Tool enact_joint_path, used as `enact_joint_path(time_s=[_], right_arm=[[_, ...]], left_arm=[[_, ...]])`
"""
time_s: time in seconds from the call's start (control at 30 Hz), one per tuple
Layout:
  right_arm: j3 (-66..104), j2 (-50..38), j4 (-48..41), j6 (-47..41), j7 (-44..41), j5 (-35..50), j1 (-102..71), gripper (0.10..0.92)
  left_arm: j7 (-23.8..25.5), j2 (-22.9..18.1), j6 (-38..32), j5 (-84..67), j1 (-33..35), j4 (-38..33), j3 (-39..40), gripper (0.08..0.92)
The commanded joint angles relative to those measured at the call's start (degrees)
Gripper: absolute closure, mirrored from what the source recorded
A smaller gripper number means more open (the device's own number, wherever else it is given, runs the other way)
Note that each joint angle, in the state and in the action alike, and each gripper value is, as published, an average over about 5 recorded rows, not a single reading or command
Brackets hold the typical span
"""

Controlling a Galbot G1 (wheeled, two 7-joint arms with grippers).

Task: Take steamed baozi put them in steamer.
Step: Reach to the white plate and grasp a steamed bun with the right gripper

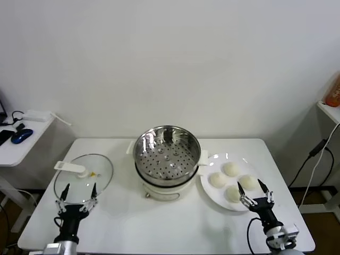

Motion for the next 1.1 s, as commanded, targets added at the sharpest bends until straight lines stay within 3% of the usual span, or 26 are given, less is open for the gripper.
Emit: enact_joint_path(time_s=[0.03,0.4,0.67,0.9,1.1], right_arm=[[0.58,-2.63,0.1,-1.03,-3.51,-1.94,3.92,0.203],[-4.06,-22.4,-3.52,-15.85,-14.63,-4.68,20.38,0.203],[-20.31,-34.24,-14.43,-16.71,-33.38,-6.01,39.91,0.203],[-46.27,-37.8,-24.23,-16.57,-50.31,-9.52,66.38,0.203],[-71.61,-34.59,-32.85,-15.12,-58.36,-11.09,90.3,0.203]], left_arm=[[0.13,0.0,-0.42,-0.13,0.11,0.07,0.04,0.177],[-0.29,0.68,0.2,0.49,-0.74,2.08,0.62,0.177],[-0.22,1.56,-0.54,0.27,-0.91,2.51,1.7,0.177],[-0.21,1.56,-0.28,0.46,-1.05,1.69,2.01,0.177],[-0.3,1.87,-0.34,0.87,-1.27,1.94,2.04,0.177]])
